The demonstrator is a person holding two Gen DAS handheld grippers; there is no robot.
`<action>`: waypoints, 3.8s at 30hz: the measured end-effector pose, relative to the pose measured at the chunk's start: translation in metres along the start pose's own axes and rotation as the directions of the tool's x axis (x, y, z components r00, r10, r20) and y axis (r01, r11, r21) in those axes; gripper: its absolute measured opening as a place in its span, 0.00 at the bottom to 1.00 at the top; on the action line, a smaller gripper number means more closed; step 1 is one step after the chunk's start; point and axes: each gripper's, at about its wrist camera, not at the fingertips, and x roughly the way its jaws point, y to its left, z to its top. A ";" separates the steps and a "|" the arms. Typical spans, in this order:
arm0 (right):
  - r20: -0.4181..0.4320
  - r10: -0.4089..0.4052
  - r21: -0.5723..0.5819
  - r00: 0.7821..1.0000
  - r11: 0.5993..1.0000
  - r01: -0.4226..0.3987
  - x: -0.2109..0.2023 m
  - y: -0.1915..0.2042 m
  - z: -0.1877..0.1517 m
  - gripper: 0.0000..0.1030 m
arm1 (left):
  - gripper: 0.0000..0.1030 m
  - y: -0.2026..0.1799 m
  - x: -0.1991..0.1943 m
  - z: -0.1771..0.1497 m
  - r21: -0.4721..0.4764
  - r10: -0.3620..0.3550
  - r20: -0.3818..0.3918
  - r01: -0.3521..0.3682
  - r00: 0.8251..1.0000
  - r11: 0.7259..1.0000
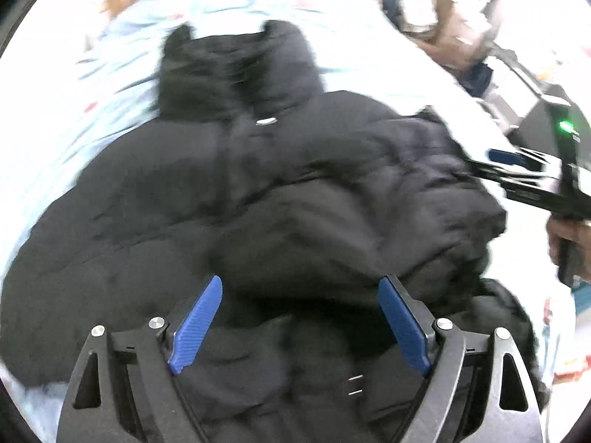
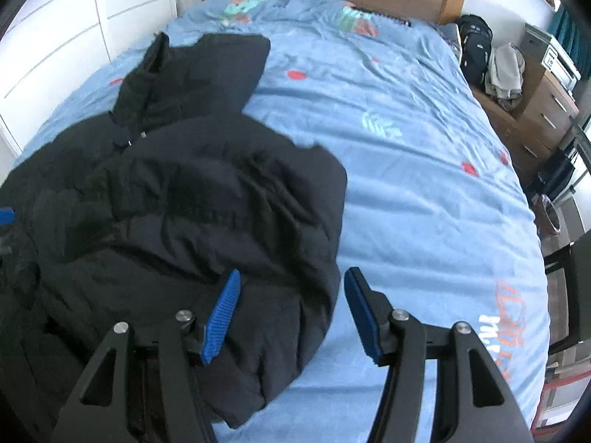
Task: Fold large clothes
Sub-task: 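Lay the sleeve onto the jacket body and open the right gripper, then move the left gripper to the other sleeve cuff and grasp it, then lift the sleeve with the left gripper and fold it across the jacket body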
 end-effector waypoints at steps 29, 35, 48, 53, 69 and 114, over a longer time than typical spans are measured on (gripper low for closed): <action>0.005 0.027 -0.036 1.000 0.999 -0.027 0.003 0.046 0.030 0.63 | 0.88 0.001 0.059 0.032 -0.071 -0.047 -0.025 0.045 0.999 0.996; -0.053 0.044 0.000 0.998 0.999 -0.044 0.038 0.060 0.031 0.63 | 0.88 0.005 0.097 0.020 -0.104 -0.034 -0.103 0.023 0.994 0.994; -0.096 -0.009 0.096 0.995 0.995 0.018 0.008 0.048 -0.006 0.63 | 0.88 0.048 0.016 -0.024 -0.199 0.077 -0.013 -0.078 0.997 0.977; -0.088 -0.011 0.150 0.996 0.988 0.024 -0.020 0.065 -0.015 0.63 | 0.88 0.077 -0.022 -0.041 -0.241 0.177 0.022 -0.167 0.984 0.956; -0.087 -0.010 0.242 0.996 0.970 0.031 -0.070 0.147 -0.030 0.63 | 0.88 0.186 -0.095 -0.101 -0.377 0.318 0.043 -0.279 0.947 0.883; -0.163 -0.085 0.262 0.983 0.957 0.126 -0.101 0.152 -0.040 0.63 | 0.09 0.461 -0.089 -0.260 -0.910 0.087 0.407 0.395 0.909 0.128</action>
